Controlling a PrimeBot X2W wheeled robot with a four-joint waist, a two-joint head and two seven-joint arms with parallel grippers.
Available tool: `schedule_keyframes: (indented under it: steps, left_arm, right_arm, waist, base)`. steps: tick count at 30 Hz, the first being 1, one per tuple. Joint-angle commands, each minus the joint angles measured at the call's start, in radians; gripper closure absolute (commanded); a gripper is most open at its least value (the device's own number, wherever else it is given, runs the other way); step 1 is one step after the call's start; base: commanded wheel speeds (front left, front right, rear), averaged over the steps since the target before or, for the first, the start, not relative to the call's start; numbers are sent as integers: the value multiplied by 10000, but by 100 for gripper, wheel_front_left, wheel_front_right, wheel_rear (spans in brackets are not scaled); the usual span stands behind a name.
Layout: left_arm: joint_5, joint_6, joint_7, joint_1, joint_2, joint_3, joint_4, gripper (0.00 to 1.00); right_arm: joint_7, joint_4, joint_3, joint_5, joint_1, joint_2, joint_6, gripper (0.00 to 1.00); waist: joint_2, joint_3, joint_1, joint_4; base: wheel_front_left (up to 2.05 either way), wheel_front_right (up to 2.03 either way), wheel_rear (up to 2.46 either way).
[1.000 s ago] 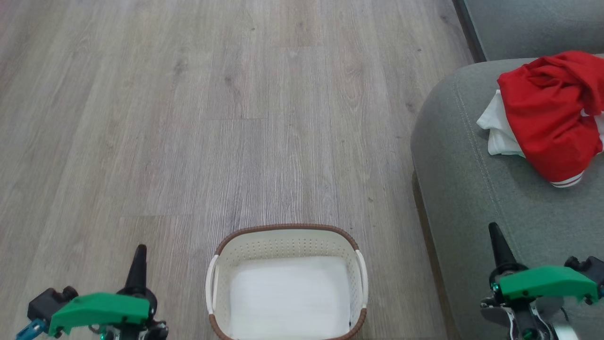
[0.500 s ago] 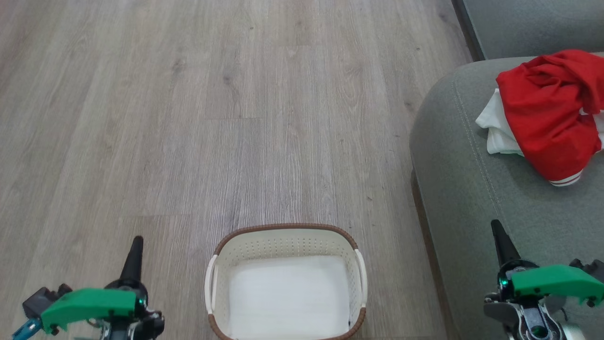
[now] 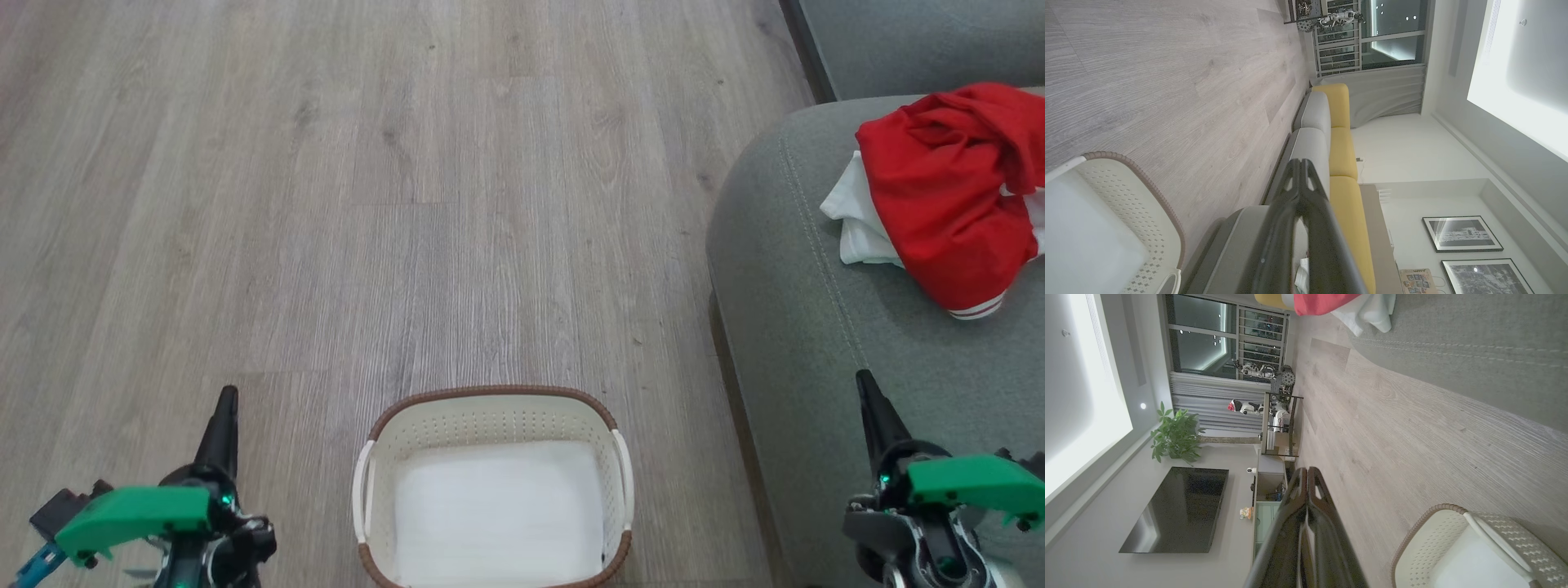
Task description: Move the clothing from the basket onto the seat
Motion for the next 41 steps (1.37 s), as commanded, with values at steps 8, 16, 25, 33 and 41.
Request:
schedule_keyframes:
  steps: [8, 16, 25, 33, 41]
  left_arm:
    - [-985, -277, 314, -797, 18, 538, -231, 100]
    - [-1248, -337, 399, -859, -1, 612, -219, 100]
    - [-1236, -337, 410, -860, -11, 626, -219, 100]
    - [-1227, -337, 419, -860, -19, 637, -219, 100]
    - [-1219, -337, 427, -861, -26, 647, -219, 100]
  right_arm:
    - [337, -543, 84, 1122, -687, -29, -2, 100]
    - [413, -579, 61, 1421, -704, -30, -2, 100]
    - [413, -579, 61, 1422, -704, -30, -2, 100]
    - [412, -579, 61, 1422, -704, -30, -2, 100]
    - [412, -579, 61, 1422, -704, -29, -2, 100]
  waist:
    - [0, 12, 0, -25]
    - [0, 16, 0, -33]
    - [0, 16, 0, -33]
    - [0, 16, 0, -33]
    - [0, 16, 0, -33]
  base:
    - [0, 0, 0]
    - [0, 0, 0]
    - [0, 0, 0]
    - [0, 0, 0]
    - [0, 0, 0]
